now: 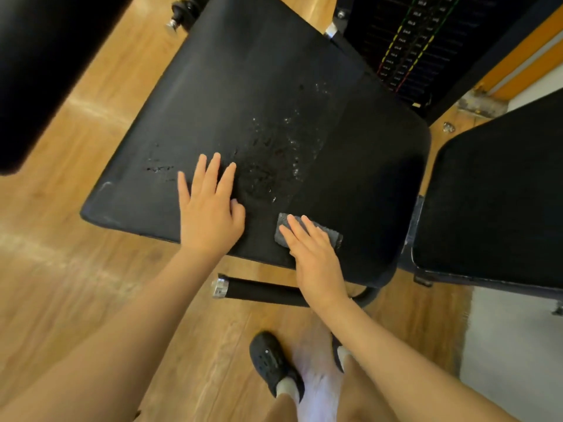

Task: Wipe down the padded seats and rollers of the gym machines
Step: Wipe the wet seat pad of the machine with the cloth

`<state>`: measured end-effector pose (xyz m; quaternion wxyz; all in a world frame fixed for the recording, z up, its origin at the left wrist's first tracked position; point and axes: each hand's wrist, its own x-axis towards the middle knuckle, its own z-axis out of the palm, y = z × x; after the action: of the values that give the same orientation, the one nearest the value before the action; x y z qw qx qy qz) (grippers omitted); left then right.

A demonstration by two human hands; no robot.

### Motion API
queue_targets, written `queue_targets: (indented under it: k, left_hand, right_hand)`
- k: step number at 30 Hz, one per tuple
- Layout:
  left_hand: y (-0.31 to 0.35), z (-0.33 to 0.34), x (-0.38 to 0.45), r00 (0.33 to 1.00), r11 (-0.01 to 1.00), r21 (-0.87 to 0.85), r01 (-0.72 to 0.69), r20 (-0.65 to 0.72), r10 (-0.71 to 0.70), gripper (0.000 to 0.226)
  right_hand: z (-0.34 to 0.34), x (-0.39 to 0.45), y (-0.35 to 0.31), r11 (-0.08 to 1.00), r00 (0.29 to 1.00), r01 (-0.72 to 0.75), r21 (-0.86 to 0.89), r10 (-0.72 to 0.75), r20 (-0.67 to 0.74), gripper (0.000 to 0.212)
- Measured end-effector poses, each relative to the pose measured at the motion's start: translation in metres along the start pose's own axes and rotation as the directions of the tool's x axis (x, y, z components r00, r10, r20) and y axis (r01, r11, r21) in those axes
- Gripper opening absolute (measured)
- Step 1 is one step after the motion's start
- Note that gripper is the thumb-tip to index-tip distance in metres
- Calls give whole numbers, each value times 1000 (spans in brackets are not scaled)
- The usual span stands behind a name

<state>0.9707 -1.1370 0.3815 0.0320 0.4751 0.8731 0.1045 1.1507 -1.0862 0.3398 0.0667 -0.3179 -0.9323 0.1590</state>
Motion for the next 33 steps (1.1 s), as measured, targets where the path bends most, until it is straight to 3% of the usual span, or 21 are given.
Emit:
queue_targets:
  k: [5, 10, 17, 22, 24, 28, 33]
  left_hand:
    - [-23, 0, -44, 985, 985, 57, 160, 62, -164, 63]
    - [-13, 6, -44, 963, 959, 172, 226, 111, -247, 63]
    - [10, 4, -36, 906, 910, 237, 341, 175, -385, 73]
    - [13, -3, -28, 808, 868, 288, 405, 331, -487, 72]
    - [13, -6, -25, 779, 864, 278, 421, 378, -501, 72]
    - [17, -10, -18, 711, 833, 337, 439, 436, -551, 74]
    - [22, -13, -12, 647, 800, 390, 456, 471, -599, 75]
  right_hand:
    - [-1, 3, -10, 957, 957, 289, 15, -290, 19, 54]
    - [-6, 11, 1, 884, 881, 461, -76, -446, 157, 56]
    - [-13, 33, 38, 690, 680, 723, 6, -714, 163, 47]
    - [-25, 59, 62, 520, 493, 851, 74, -840, 227, 46]
    - [-32, 77, 78, 480, 456, 875, 60, -859, 232, 48]
    - [-47, 122, 116, 542, 518, 841, 9, -808, 280, 68]
    - [-57, 166, 157, 648, 642, 756, -92, -707, 298, 69]
